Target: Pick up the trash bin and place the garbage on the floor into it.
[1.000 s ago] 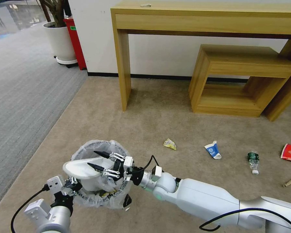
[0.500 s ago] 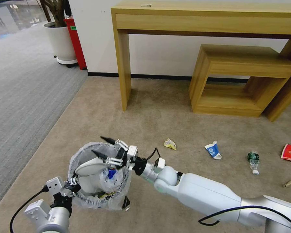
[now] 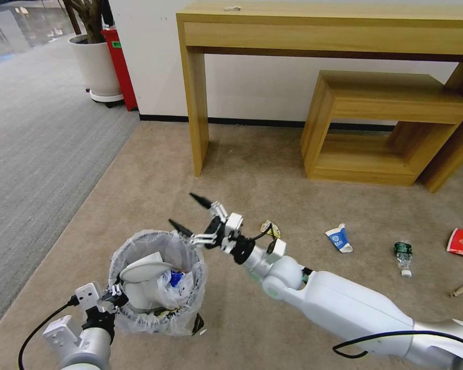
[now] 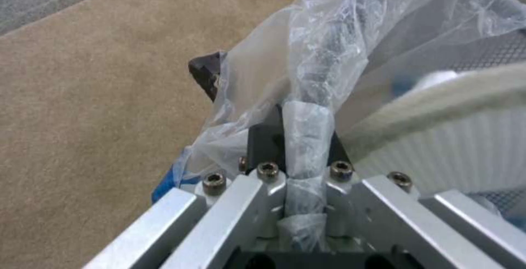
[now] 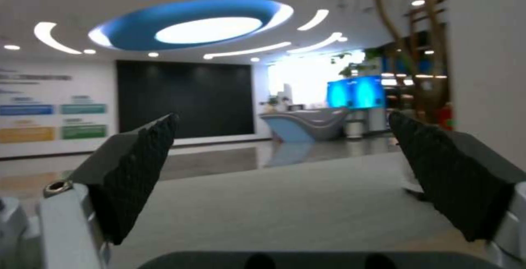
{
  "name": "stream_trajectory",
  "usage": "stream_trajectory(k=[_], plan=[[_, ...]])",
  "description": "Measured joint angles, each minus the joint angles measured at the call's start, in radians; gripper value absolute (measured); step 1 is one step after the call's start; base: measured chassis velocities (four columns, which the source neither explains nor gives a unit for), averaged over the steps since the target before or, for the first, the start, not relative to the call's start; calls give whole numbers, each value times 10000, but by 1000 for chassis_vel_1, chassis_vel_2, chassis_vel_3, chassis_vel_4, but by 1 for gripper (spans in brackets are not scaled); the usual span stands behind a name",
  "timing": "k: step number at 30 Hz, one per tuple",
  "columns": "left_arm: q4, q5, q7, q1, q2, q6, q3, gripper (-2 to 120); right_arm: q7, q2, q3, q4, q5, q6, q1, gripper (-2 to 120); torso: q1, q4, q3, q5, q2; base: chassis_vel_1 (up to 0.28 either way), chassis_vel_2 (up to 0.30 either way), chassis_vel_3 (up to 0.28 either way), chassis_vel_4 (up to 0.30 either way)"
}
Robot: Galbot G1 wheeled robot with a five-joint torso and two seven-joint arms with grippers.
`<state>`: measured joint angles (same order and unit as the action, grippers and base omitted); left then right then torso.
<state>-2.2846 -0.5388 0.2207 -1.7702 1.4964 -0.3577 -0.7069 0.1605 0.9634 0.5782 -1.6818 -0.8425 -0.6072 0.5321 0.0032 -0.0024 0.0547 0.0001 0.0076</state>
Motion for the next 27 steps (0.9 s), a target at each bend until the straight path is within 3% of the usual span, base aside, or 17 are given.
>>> stream_trajectory(k=[7,17,24,27], plan=[[-18,-1,-51,32,-101,0,75,1,-1383,-574,-1409,-239,468,564,534,100,0,0,0,0,0,0,0,0,0],[73,-67,-108,152,-316,4,177,1,-2515,-1162,-3121,-243,841,970,1488,100,0,0,0,2,0,0,0,0,0],[242,-141,-161,320,-626,49,245,1,-4165,-2009,-5466,-53,1691,1298,3188,100,0,-2,-1,1,0,0,0,0,0],[239,-172,-163,316,-683,59,178,1,-4665,-2197,-5869,115,2109,1580,3498,100,0,-2,-1,2,0,0,0,0,0]])
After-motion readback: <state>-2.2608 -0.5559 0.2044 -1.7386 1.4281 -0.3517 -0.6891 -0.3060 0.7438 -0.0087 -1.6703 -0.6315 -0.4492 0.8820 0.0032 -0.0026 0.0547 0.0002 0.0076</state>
